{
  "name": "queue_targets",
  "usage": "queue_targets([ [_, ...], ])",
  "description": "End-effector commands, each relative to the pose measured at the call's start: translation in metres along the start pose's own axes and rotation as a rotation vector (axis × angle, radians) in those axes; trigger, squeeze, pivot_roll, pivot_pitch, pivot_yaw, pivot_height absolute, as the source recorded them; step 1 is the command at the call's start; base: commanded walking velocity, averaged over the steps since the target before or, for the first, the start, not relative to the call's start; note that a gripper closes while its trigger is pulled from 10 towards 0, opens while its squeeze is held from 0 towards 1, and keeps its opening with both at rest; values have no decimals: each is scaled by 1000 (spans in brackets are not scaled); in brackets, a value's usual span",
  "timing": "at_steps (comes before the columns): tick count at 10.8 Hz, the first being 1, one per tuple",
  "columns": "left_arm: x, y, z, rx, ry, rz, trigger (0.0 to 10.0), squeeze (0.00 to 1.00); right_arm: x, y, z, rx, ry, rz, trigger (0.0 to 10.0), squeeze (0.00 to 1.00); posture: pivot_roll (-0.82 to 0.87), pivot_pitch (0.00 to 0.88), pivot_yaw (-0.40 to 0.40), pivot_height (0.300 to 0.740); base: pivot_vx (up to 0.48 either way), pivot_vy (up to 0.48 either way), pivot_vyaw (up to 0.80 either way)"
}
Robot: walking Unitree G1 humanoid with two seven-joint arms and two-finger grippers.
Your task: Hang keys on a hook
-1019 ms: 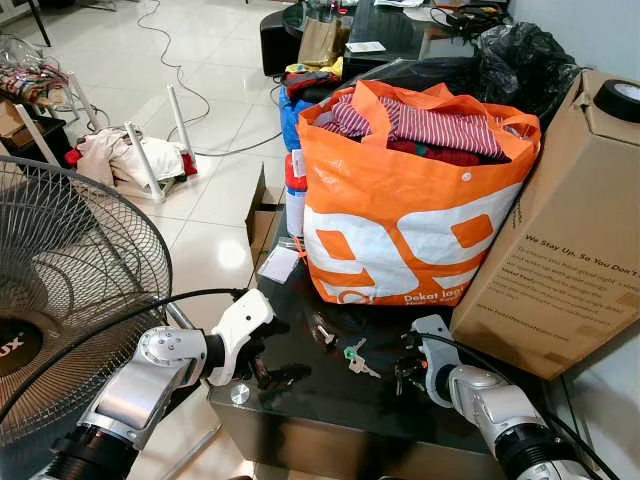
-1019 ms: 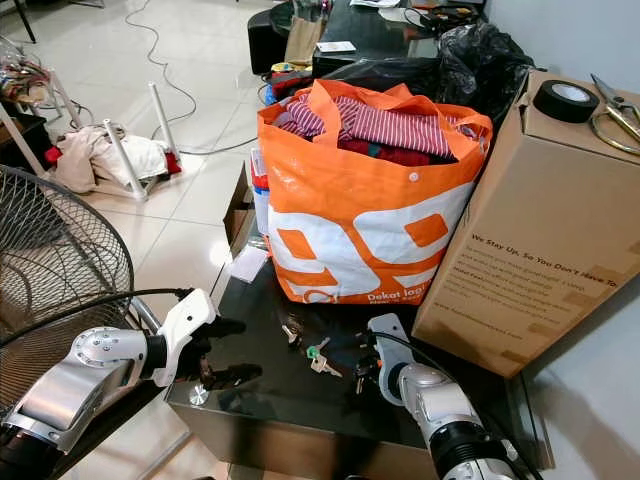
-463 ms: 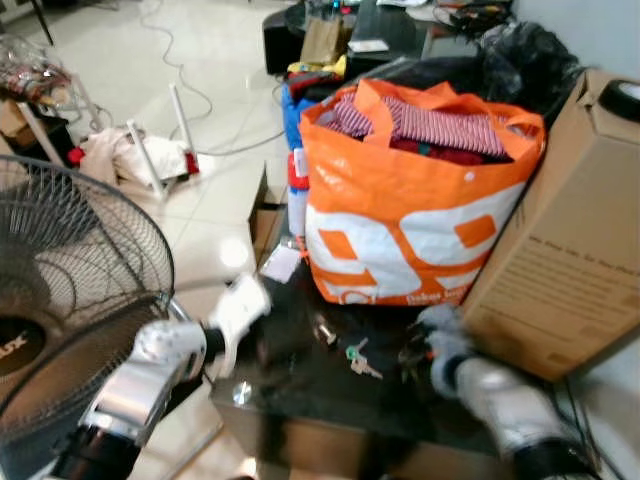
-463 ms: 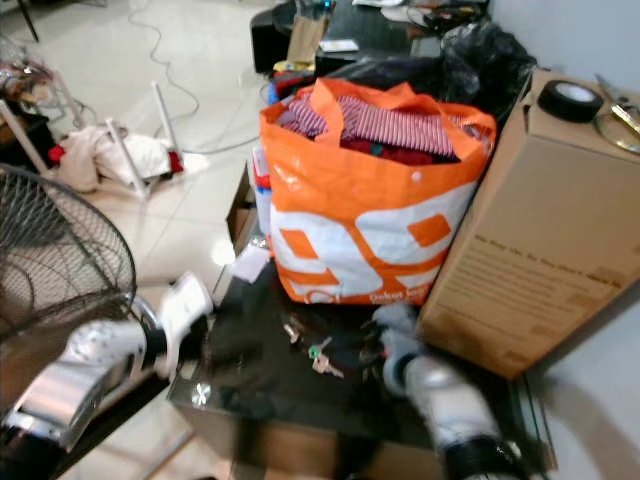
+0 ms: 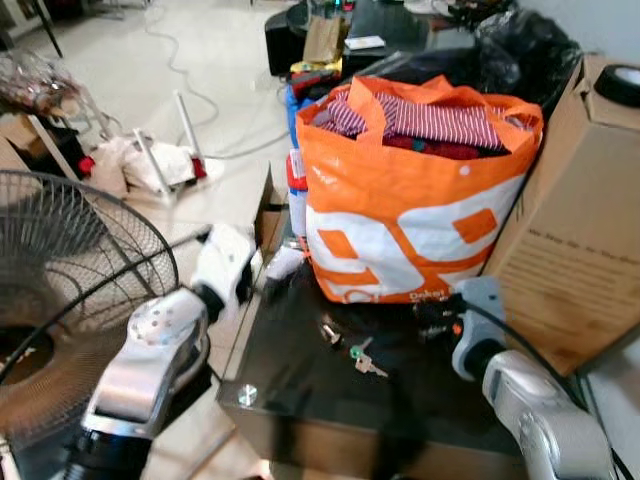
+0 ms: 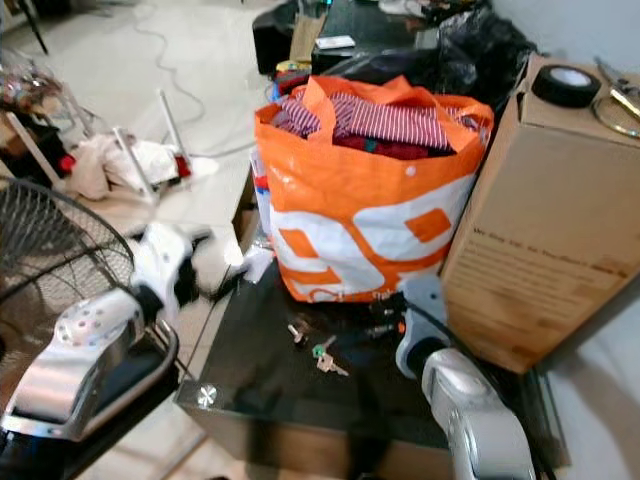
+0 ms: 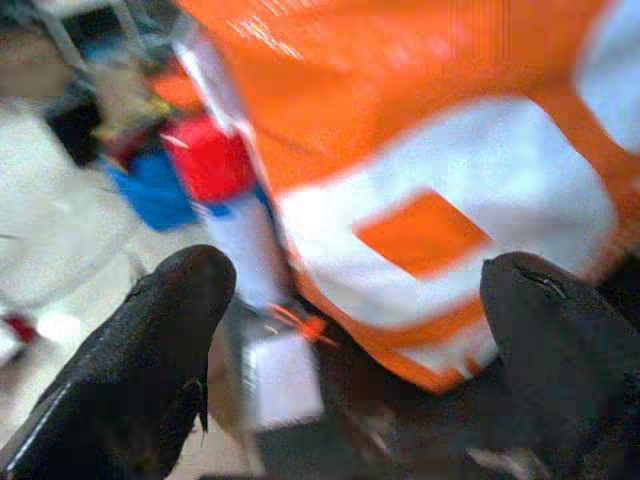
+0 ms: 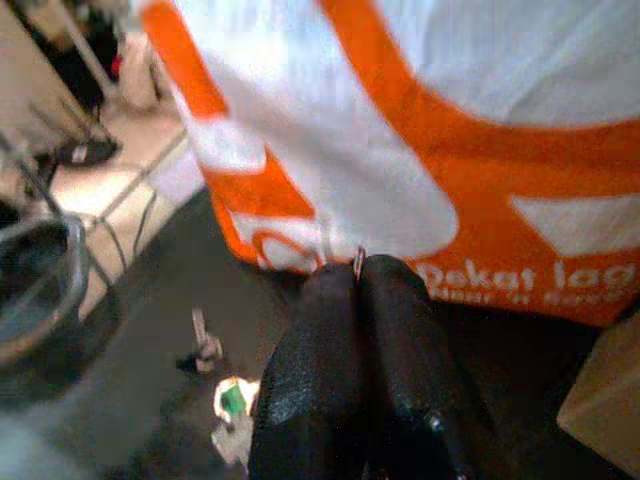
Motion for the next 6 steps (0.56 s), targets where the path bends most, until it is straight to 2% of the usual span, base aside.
queue_targets([
  [1,-9,-3,1,14,17,103,10000,0,9,-5,11,71,2,-88,0,0,-127,0,75,740,0,0,0],
  [2,-10,-3,-1,1,9,128,10000,0,13,-7,12,96,30,-140,0,0,-119,0,71,740,0,0,0],
  [3,-13,-7,-2,-7,-4,187,10000,0,17,-12,16,140,62,-201,1961,0,-103,0,53,740,0,0,0],
  [4,-13,-9,-2,-8,-7,196,10000,0,21,-11,23,171,66,-244,2588,0,-89,0,35,740,0,0,0],
  [5,-14,-10,-1,1,2,204,10000,0,23,-8,29,190,56,-260,4667,0,-88,0,29,740,0,0,0],
  [6,-15,-8,-1,5,0,216,10000,0,22,-4,32,193,29,-259,10000,0,-89,0,29,740,0,0,0],
])
Point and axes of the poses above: a point about 5 cm out from each wrist's last joint towards the gripper, its own y axis pointing out of the wrist towards the gripper, its own z axis along the axis of the wrist's last joint, x = y × z, the point moved 4 cm from there along y, pointing out of the wrist towards the gripper
